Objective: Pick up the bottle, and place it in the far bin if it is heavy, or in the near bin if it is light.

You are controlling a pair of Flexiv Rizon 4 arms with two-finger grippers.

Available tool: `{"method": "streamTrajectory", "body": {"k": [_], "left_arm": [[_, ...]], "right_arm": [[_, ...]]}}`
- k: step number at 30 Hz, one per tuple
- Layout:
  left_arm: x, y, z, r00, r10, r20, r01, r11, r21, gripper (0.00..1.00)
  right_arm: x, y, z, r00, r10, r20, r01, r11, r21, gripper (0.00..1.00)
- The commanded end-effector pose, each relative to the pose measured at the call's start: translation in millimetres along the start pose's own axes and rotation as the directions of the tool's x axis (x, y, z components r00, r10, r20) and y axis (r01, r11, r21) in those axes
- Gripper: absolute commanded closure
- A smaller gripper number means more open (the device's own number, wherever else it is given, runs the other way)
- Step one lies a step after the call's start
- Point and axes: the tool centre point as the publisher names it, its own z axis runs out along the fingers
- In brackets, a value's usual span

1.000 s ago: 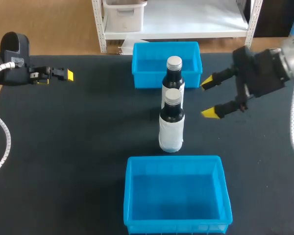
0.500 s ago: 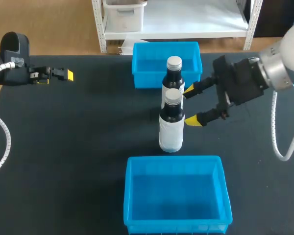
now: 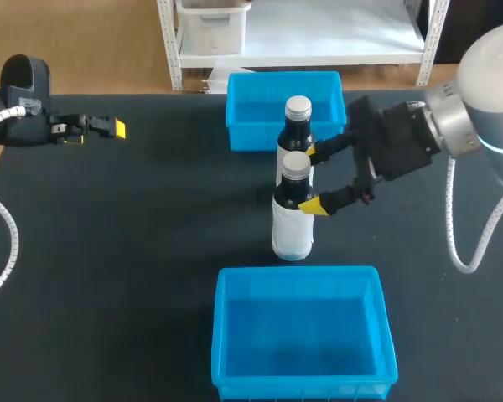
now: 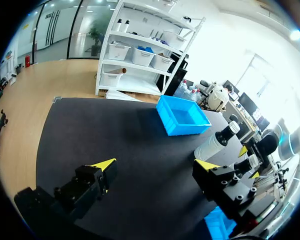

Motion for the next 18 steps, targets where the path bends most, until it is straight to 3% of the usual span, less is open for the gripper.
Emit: {"method": "streamTrajectory", "body": {"k": [1, 18], "left_arm": [[0.0, 0.0, 0, 1.000, 0.000, 0.000, 0.000, 1.000, 0.000, 0.00], [0.0, 0.0, 0, 1.000, 0.000, 0.000, 0.000, 1.000, 0.000, 0.00]], "right_arm": [[-2, -1, 6, 1.000, -0.001, 0.002, 0.001, 1.000, -0.001, 0.00], [-4, -4, 17, 1.000, 0.012, -0.005, -0.012, 1.000, -0.005, 0.00]]}}
